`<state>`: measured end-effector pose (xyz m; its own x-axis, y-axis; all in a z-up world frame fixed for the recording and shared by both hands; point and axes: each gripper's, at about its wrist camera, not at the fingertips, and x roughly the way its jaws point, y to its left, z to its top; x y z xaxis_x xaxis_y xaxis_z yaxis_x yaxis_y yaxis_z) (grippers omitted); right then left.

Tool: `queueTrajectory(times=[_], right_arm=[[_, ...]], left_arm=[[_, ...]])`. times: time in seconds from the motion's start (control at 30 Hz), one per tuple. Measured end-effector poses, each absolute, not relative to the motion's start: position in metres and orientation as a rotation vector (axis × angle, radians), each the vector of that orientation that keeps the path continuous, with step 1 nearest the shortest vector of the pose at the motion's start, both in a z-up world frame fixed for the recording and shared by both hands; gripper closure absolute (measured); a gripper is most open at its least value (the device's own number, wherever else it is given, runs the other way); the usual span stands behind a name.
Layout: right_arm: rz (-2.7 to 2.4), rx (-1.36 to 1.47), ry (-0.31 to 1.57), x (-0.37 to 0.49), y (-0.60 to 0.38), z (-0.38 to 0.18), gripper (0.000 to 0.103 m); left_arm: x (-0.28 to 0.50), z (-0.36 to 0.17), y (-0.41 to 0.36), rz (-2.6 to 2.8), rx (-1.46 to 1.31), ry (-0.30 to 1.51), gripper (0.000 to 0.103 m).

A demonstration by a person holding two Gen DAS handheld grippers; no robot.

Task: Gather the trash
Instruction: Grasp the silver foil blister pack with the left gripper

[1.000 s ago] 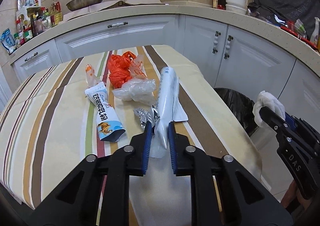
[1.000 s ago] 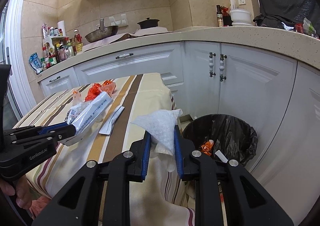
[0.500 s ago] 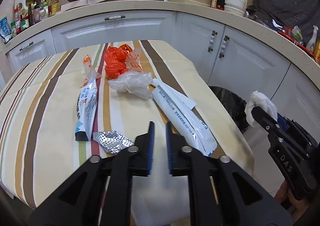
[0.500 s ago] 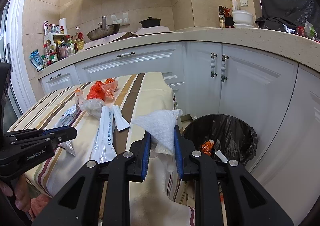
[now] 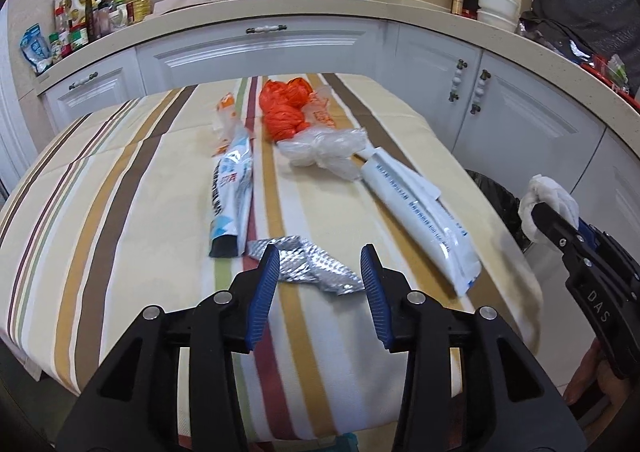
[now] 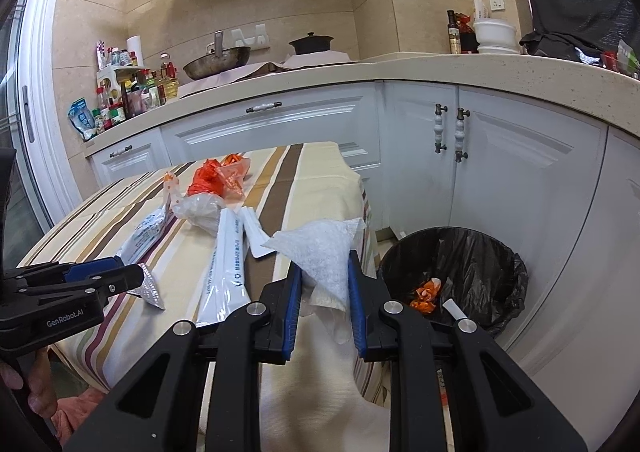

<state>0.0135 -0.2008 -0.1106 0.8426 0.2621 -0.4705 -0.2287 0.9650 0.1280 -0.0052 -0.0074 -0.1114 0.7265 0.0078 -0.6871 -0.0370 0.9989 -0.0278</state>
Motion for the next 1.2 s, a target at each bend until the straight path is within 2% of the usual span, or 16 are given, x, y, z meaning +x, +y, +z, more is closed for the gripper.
queueTrajectory(times=[0.17, 0.2, 0.27, 0.4, 0.43, 0.47, 0.5, 0.87, 1.2], right_arm=[[0.265, 0.06, 0.51, 0.013, -0.195, -0.11, 0.08], [0.265, 0.059, 0.51, 0.013, -0.195, -0.109, 0.08], [0.264, 0.056, 0.509, 0.013, -0.194, -0.109, 0.08], [0.262, 0.056, 0.511, 0.013, -0.194, -0.108, 0.08], [0.261, 0.057, 0.51, 0.013, -0.194, -0.108, 0.08], [0.26, 0.057, 0.51, 0.013, -0.195, -0.108, 0.08], [0.257, 0.059, 0.511, 0.013, -0.196, -0.109, 0.08], [0.252, 0.063, 0.516, 0.015, -0.198, -0.11, 0.08], [0.242, 0.057, 0.501, 0.013, -0.199, -0.106, 0.08]], left_arm=[[-0.004, -0.119, -0.009, 0.014, -0.04, 0.771, 0.047], [-0.003, -0.12, -0.01, 0.015, -0.038, 0.774, 0.041], [0.001, -0.125, -0.012, 0.016, -0.032, 0.788, 0.034], [0.006, -0.134, -0.013, 0.005, -0.035, 0.806, 0.035], [0.007, -0.135, -0.013, 0.007, -0.032, 0.808, 0.038], [0.008, -0.136, -0.013, 0.006, -0.033, 0.811, 0.047], [0.009, -0.137, -0.012, 0.006, -0.032, 0.813, 0.048], [-0.002, -0.135, -0.007, 0.002, -0.04, 0.803, 0.049], [-0.009, -0.107, -0.018, -0.043, -0.023, 0.727, 0.049]])
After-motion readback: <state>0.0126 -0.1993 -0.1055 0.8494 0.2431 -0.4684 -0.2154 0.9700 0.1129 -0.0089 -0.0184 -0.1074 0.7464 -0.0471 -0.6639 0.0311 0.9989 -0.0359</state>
